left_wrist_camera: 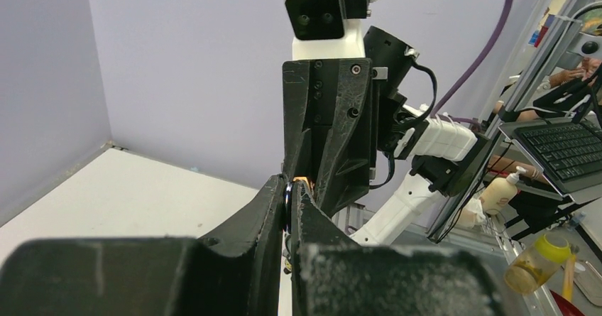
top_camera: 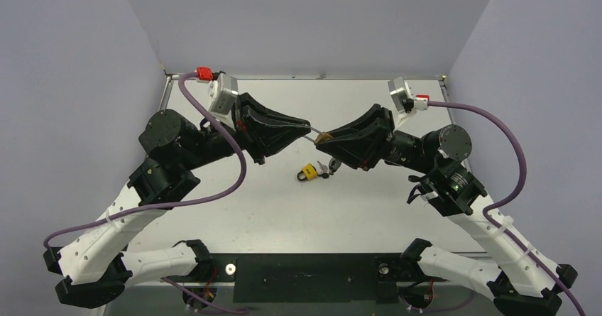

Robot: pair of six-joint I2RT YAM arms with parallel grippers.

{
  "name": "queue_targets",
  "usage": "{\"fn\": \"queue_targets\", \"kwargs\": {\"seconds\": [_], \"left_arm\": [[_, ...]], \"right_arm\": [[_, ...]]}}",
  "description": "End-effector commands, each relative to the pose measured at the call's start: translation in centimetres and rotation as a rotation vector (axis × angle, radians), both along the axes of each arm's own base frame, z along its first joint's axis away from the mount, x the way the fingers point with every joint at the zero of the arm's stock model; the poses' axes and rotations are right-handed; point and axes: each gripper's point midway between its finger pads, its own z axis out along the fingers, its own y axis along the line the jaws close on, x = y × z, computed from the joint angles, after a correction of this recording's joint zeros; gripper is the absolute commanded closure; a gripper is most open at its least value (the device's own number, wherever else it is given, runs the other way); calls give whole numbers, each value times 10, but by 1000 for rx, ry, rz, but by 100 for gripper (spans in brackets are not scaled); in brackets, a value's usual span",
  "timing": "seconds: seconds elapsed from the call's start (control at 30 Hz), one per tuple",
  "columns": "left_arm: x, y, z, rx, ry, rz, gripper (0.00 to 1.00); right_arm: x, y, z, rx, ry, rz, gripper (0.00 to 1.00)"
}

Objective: Lock with the key
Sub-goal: Lock the lock.

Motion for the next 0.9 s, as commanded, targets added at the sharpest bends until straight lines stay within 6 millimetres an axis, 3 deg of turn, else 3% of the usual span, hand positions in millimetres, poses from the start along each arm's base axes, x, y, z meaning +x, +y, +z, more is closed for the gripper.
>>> {"fn": "queue_targets", "kwargs": {"seconds": [0.0, 0.1, 0.3, 0.5, 0.6, 0.87], "left_arm": [[8, -14, -99, 294, 269, -31, 100], [33, -1, -90, 263, 286, 55, 100], [41, 4, -75, 252, 264, 68, 100], [47, 7, -62, 234, 259, 80, 100], [48, 8, -59, 234, 273, 74, 100], [45, 13, -40, 214, 276, 43, 100]], "right_arm": [[27, -20, 58, 196, -147, -205, 89], [32, -21, 29, 135, -127, -226, 68], [39, -37, -10, 68, -110, -249, 40], [44, -51, -45, 19, -91, -251, 33], [43, -48, -62, -7, -77, -199, 33], [32, -35, -62, 32, -76, -64, 40]]}}
